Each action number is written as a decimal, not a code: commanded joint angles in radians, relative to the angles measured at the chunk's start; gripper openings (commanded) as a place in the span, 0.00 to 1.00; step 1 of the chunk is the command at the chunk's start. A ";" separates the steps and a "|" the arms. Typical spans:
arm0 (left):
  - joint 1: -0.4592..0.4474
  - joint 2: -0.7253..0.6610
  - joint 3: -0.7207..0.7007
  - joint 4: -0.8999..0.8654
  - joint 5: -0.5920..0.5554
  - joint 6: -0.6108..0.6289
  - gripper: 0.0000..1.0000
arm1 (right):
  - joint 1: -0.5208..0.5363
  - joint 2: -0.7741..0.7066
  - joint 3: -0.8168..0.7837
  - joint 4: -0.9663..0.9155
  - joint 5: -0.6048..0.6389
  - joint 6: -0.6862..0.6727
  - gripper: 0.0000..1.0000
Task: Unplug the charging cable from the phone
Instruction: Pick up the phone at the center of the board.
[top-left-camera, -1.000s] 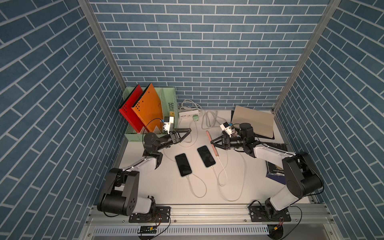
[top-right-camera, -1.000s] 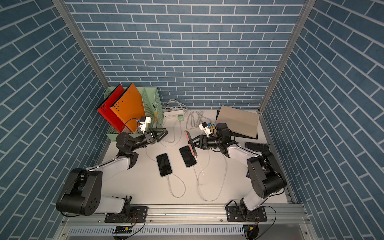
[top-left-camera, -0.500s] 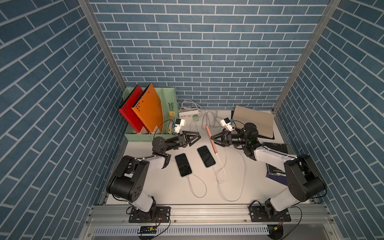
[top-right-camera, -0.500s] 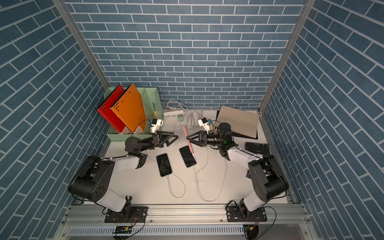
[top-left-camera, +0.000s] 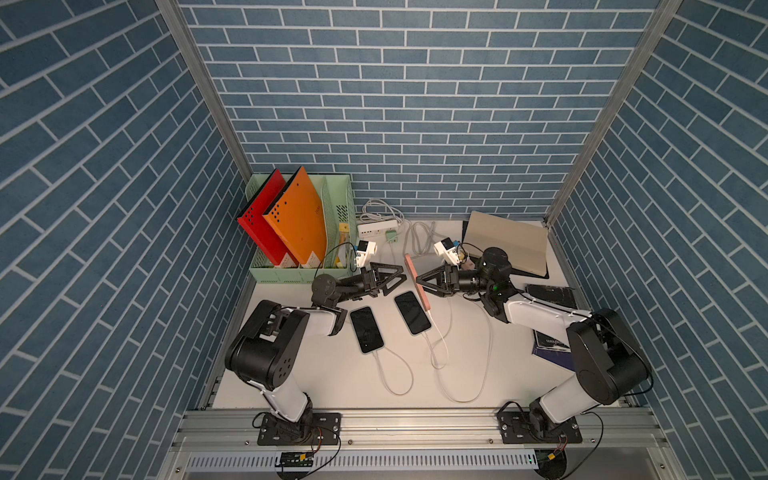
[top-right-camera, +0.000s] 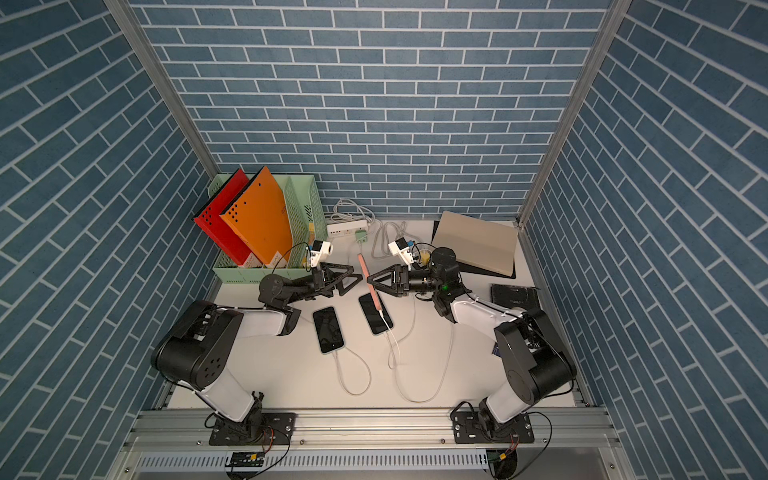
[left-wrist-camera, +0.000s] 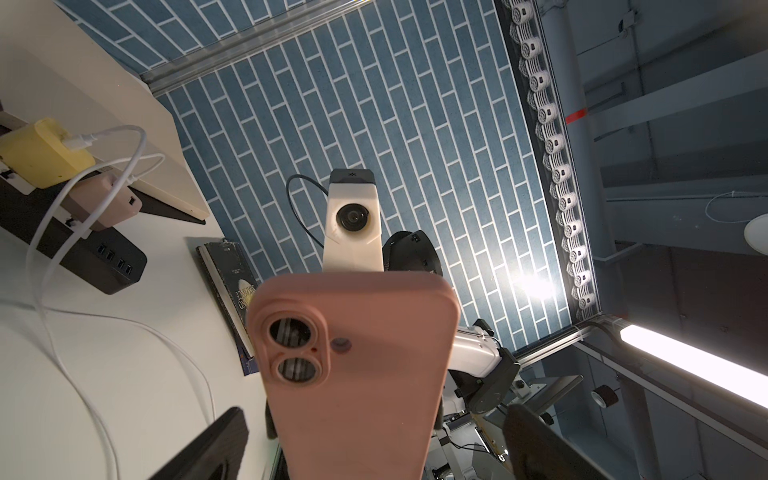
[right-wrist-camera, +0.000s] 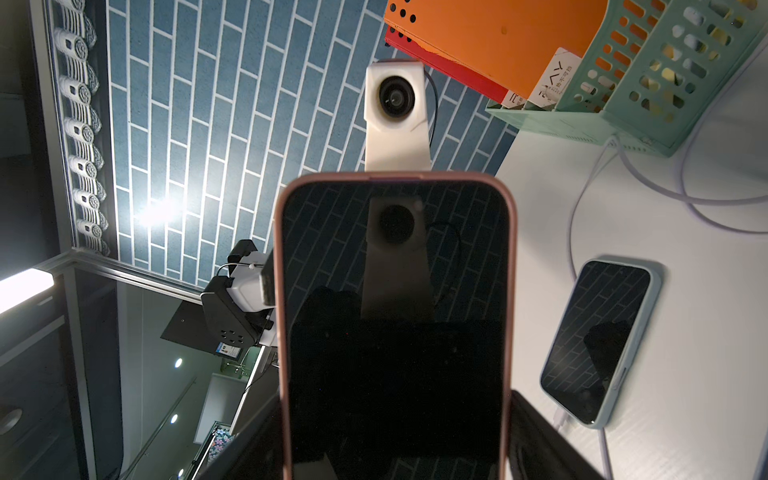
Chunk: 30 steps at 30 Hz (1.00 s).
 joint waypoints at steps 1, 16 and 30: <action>-0.011 0.009 0.011 0.050 -0.001 0.003 1.00 | 0.017 -0.020 0.041 0.051 0.012 0.013 0.26; -0.017 0.011 0.004 0.054 -0.010 0.007 1.00 | 0.056 -0.032 0.101 -0.261 0.105 -0.175 0.24; -0.016 0.009 0.001 -0.027 -0.030 0.065 1.00 | 0.076 -0.038 0.112 -0.285 0.135 -0.181 0.23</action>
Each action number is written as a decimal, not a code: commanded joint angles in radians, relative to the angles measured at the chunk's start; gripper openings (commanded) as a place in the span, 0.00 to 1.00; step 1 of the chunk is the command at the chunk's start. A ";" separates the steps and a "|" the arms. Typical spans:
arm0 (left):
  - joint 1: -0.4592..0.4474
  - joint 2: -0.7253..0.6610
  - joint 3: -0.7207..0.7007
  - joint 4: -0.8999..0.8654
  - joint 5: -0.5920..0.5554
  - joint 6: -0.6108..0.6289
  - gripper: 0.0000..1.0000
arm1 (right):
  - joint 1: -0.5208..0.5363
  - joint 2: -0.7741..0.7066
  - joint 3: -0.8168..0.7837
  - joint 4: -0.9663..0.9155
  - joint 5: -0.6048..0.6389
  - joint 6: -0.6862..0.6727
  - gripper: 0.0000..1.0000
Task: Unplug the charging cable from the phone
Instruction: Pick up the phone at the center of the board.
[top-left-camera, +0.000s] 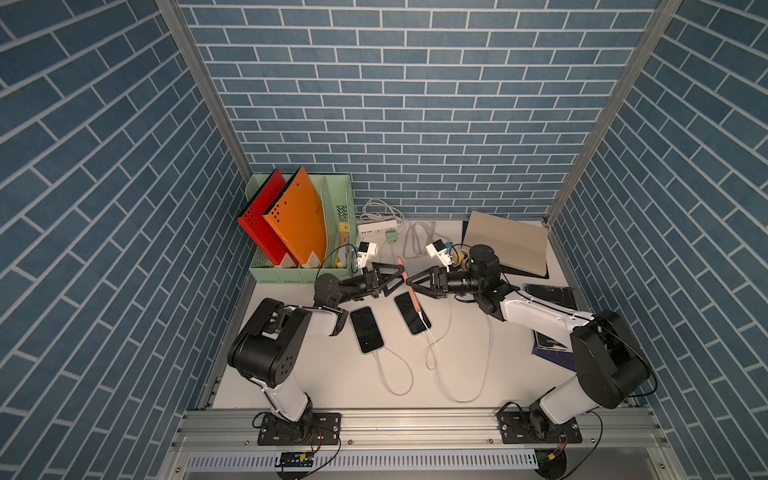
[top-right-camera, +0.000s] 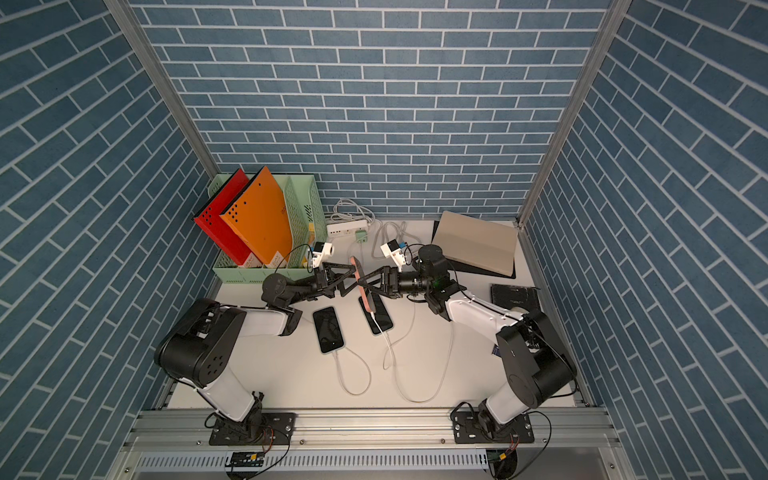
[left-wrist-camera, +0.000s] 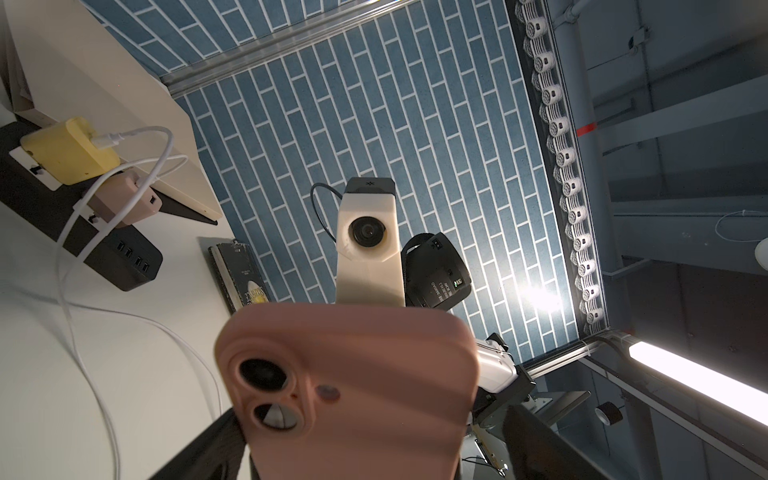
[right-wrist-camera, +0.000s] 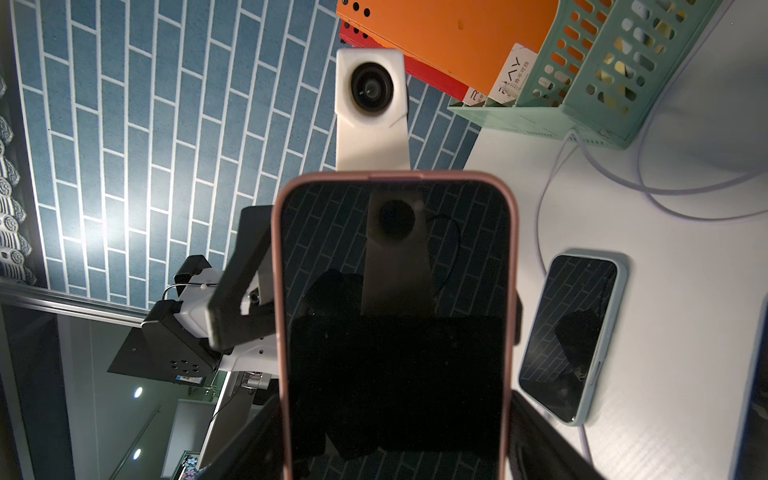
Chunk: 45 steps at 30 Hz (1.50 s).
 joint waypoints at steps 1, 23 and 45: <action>-0.009 -0.010 0.001 0.001 -0.003 0.047 1.00 | 0.014 -0.026 0.042 0.001 0.003 -0.027 0.23; -0.010 -0.006 -0.009 0.004 -0.006 0.057 0.99 | 0.027 -0.013 0.051 0.015 0.003 -0.020 0.24; -0.006 0.000 -0.004 0.015 -0.009 0.061 0.19 | 0.028 -0.042 0.048 -0.144 0.023 -0.147 0.72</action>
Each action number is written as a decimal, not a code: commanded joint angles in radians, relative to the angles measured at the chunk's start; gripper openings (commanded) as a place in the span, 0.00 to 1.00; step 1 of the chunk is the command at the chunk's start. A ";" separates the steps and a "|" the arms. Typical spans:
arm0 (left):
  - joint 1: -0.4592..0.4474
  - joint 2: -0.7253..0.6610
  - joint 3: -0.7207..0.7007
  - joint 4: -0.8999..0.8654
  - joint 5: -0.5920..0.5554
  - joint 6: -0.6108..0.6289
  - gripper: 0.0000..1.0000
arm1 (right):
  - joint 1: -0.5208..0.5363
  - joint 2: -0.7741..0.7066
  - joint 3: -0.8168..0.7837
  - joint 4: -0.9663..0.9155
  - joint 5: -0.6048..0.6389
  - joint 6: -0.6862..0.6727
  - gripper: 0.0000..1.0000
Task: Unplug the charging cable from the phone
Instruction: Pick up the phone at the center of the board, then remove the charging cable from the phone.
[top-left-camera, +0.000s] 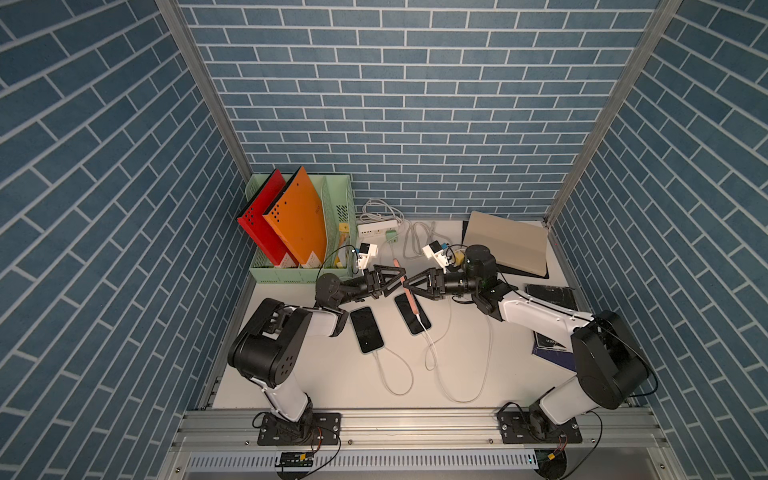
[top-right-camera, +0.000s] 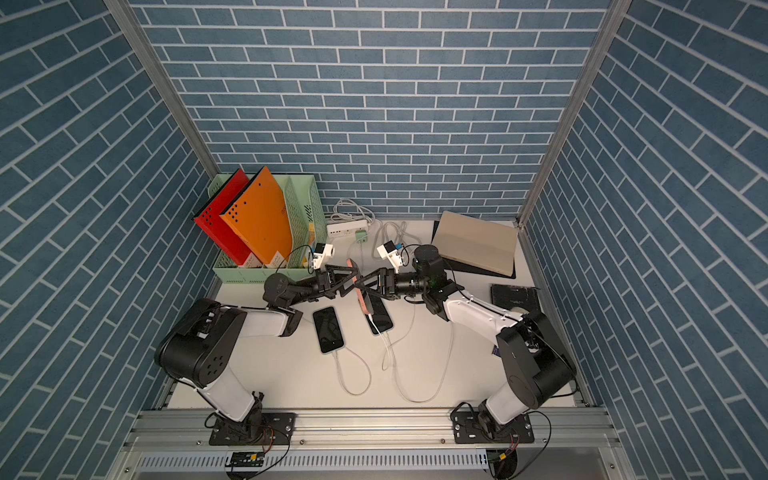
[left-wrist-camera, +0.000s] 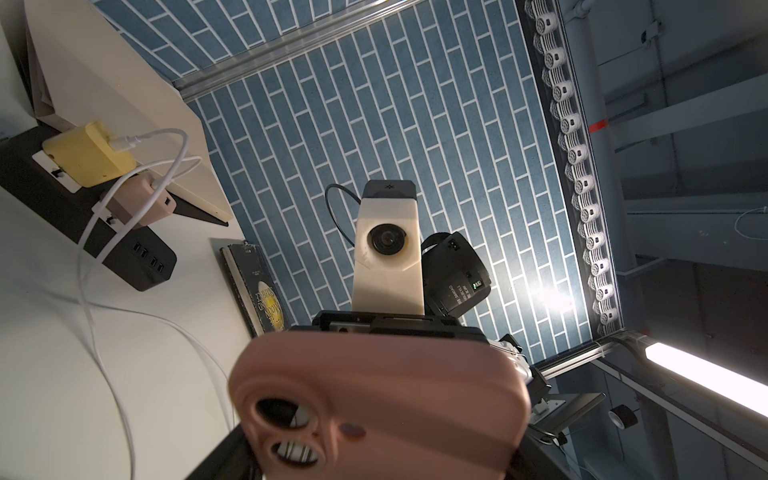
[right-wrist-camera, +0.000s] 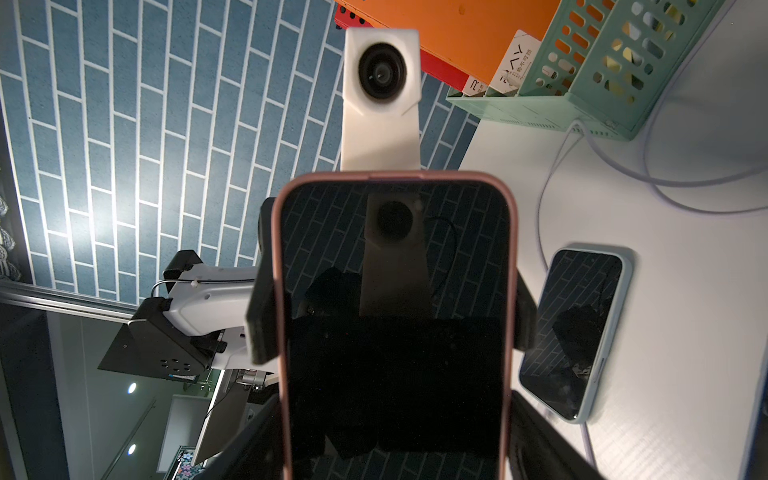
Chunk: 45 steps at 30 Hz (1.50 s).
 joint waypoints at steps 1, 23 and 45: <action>0.001 0.000 0.004 0.043 -0.004 0.017 0.14 | 0.004 -0.046 0.024 -0.094 0.010 -0.124 0.76; 0.051 -0.012 0.067 -0.154 -0.024 0.171 0.00 | 0.004 -0.243 -0.231 -0.101 -0.040 -0.270 0.72; 0.068 -0.023 0.067 -0.153 -0.022 0.170 0.01 | 0.003 -0.156 -0.243 -0.173 0.023 -0.364 0.40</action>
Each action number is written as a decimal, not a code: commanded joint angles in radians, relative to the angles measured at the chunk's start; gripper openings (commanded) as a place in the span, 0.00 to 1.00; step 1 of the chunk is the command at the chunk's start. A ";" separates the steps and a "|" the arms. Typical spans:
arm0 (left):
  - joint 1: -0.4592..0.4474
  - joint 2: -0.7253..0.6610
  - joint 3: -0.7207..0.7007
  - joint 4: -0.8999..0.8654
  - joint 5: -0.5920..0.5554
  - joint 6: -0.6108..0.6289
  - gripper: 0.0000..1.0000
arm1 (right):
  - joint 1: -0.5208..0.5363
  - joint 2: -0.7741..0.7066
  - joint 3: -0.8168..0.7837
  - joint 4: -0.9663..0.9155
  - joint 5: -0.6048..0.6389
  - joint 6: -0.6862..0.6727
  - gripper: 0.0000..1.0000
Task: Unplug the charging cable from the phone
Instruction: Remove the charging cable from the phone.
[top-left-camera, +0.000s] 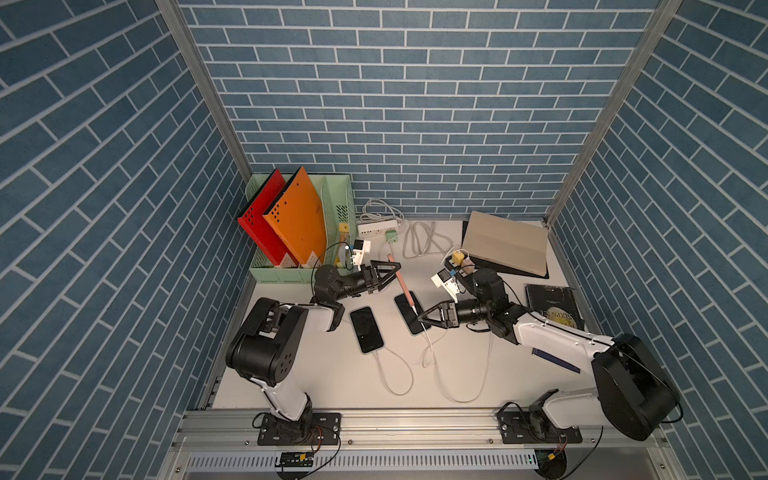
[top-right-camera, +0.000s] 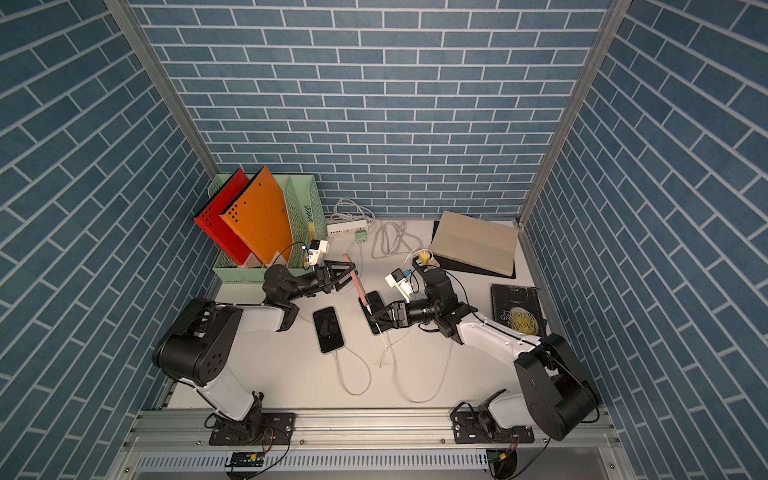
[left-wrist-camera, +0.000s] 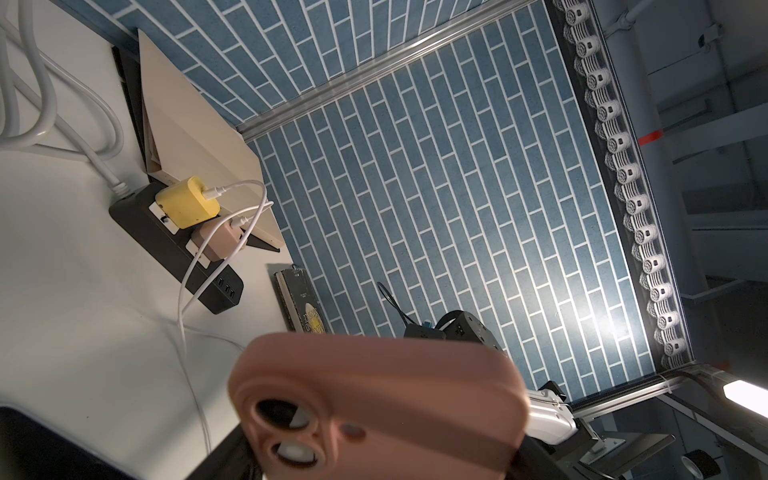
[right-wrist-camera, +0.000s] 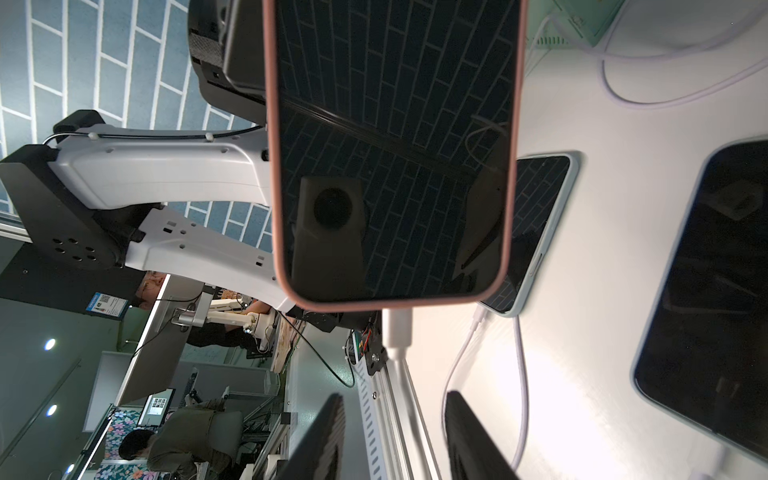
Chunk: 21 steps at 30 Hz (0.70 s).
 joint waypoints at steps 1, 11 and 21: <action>0.008 -0.023 0.028 0.039 0.000 0.007 0.01 | 0.003 0.015 0.005 -0.018 0.022 -0.055 0.38; 0.011 -0.024 0.023 0.042 0.000 0.007 0.02 | 0.004 0.021 -0.006 0.005 0.018 -0.060 0.07; 0.017 -0.031 0.020 0.041 -0.002 0.007 0.02 | 0.005 -0.001 -0.030 0.017 0.015 -0.060 0.00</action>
